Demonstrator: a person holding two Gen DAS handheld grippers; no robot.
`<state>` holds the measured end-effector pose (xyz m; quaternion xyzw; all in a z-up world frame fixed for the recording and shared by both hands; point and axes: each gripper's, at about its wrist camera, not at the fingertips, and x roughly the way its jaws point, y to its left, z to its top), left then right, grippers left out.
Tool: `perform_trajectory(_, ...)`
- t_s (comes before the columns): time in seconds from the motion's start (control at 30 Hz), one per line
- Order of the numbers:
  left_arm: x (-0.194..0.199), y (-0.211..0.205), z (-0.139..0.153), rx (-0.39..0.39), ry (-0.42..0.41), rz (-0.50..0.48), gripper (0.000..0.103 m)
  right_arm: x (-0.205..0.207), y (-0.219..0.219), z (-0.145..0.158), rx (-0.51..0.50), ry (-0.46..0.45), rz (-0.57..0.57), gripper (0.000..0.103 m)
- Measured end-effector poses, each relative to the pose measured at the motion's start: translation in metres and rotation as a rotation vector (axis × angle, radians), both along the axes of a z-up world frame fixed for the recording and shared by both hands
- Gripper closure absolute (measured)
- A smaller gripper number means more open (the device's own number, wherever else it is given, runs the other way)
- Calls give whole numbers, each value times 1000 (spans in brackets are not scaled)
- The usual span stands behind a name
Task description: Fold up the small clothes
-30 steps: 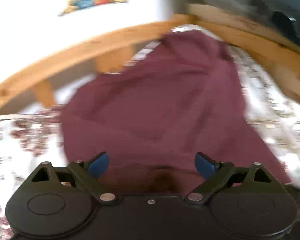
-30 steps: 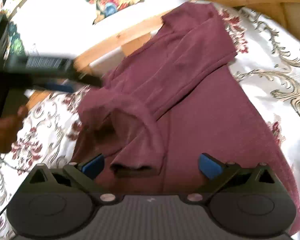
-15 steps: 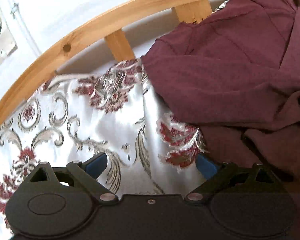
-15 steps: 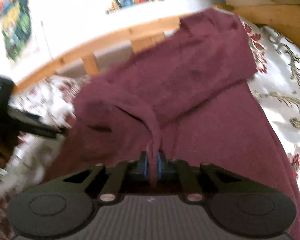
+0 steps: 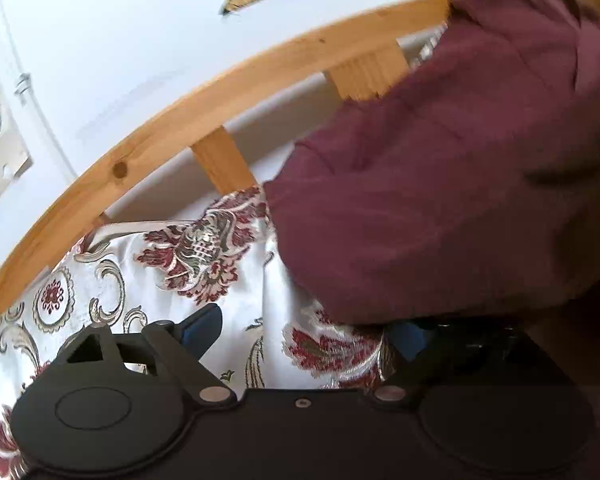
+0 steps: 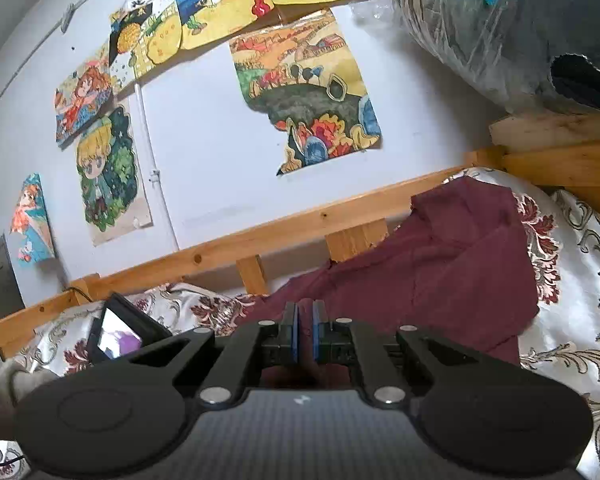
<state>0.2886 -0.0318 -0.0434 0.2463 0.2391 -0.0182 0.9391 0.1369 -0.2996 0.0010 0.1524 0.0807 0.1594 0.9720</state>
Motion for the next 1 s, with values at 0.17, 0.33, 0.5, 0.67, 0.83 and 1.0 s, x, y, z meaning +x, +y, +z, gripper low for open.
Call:
perform_trajectory(0.17,-15,5,9,-42,-49,-78,13,-3,-7,0,49,1,10,94)
perform_trajectory(0.33,-5,-7,9,-57,-59,2,13,-7,-7,2,48,-15,16,94)
perform_trajectory(0.5,14,-15,10,-32,-101,134,23,-11,-11,3,48,-21,0,94)
perform_trajectory(0.67,16,-4,17,-79,-136,165,81,-10,-15,-4,21,14,-29,94)
perform_trajectory(0.83,19,-1,11,-26,-120,174,84,1,-8,-22,-26,127,-4,94)
perform_trajectory(1.0,28,4,-2,-3,-42,187,83,11,0,-42,-40,260,28,94)
